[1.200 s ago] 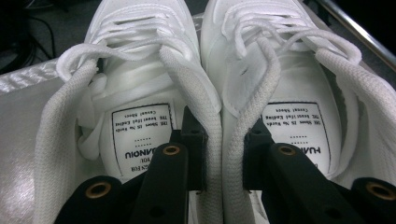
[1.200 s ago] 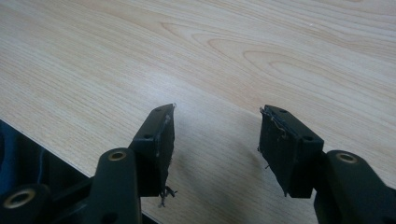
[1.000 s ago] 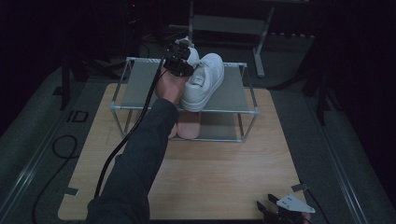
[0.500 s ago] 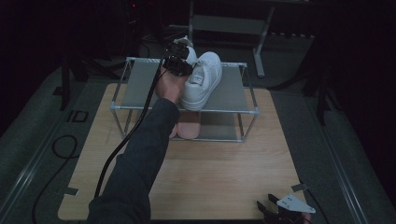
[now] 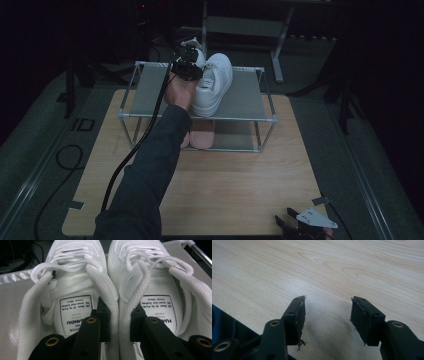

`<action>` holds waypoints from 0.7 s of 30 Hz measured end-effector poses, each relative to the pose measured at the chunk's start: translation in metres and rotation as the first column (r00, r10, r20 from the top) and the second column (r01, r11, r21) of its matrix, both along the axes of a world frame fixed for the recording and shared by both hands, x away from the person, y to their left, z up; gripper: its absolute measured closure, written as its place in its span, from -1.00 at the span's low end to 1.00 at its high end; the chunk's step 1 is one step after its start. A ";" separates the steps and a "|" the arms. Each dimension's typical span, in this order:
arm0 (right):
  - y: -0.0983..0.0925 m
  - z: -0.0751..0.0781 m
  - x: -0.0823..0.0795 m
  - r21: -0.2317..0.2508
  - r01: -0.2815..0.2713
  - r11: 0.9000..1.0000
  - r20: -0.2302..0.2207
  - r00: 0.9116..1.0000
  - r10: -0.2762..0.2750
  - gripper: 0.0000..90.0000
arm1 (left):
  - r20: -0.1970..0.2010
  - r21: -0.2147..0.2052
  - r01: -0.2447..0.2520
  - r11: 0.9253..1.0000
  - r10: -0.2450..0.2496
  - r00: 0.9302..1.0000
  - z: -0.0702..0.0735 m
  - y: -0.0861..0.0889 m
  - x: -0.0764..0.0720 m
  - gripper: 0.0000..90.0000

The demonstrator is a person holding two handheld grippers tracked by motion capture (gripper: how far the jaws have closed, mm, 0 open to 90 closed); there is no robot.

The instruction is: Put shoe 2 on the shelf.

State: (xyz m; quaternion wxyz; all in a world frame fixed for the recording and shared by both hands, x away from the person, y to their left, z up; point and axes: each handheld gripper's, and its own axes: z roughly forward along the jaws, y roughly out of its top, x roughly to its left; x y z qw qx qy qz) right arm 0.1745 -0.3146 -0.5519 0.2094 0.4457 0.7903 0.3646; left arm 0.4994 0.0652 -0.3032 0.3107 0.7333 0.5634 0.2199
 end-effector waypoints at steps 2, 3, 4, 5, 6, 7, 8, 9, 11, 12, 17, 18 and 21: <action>0.000 0.000 0.000 0.000 0.000 1.000 0.000 1.000 0.000 -0.01 | 0.001 0.001 -0.004 1.000 0.004 1.000 0.000 0.000 0.000 0.69; 0.000 0.000 0.000 -0.001 -0.001 1.000 0.001 1.000 0.001 -0.01 | 0.002 0.000 -0.008 1.000 0.008 1.000 0.000 0.000 0.000 0.69; 0.000 0.000 0.000 -0.001 -0.001 1.000 0.002 1.000 0.001 -0.01 | 0.004 0.001 -0.014 1.000 0.014 1.000 0.000 0.001 0.000 0.69; 0.000 0.000 0.000 -0.001 -0.001 1.000 0.001 1.000 0.001 -0.01 | 0.005 0.003 -0.017 1.000 0.017 1.000 -0.001 0.000 0.000 0.69; 0.000 0.000 0.000 -0.001 -0.001 1.000 0.001 1.000 0.001 -0.01 | 0.006 0.007 -0.022 1.000 0.022 1.000 -0.001 0.000 0.000 0.69; 0.000 0.000 0.000 -0.001 -0.001 1.000 0.001 1.000 0.001 -0.01 | 0.009 0.007 -0.028 1.000 0.028 1.000 -0.001 0.001 0.001 0.69; 0.000 0.000 0.000 -0.001 -0.001 1.000 0.001 1.000 0.001 -0.01 | 0.009 0.006 -0.032 0.999 0.032 0.999 -0.002 0.001 0.001 0.69; 0.000 0.000 0.000 -0.001 -0.002 1.000 0.002 1.000 0.002 -0.01 | 0.010 0.002 -0.036 0.999 0.036 0.999 -0.002 0.002 0.001 0.69; 0.000 0.000 0.000 -0.003 -0.003 1.000 0.002 1.000 0.003 -0.01 | 0.010 -0.004 -0.041 0.999 0.041 0.999 -0.002 0.003 0.001 0.69; 0.000 0.000 0.000 -0.002 -0.002 1.000 0.001 1.000 0.002 -0.01 | 0.010 -0.008 -0.045 0.999 0.045 0.999 -0.001 0.004 0.001 0.69; 0.000 0.000 0.000 -0.003 -0.003 1.000 0.003 1.000 0.003 -0.01 | 0.009 -0.012 -0.057 0.998 0.057 0.998 -0.002 0.006 0.002 0.69; 0.000 0.000 0.000 -0.003 -0.003 1.000 0.003 1.000 0.003 -0.01 | 0.011 -0.013 -0.061 0.998 0.062 0.998 -0.002 0.006 0.002 0.69; 0.000 0.000 0.000 -0.001 -0.001 1.000 0.002 1.000 0.001 -0.01 | 0.010 -0.013 -0.069 0.998 0.069 0.998 -0.002 0.007 0.002 0.69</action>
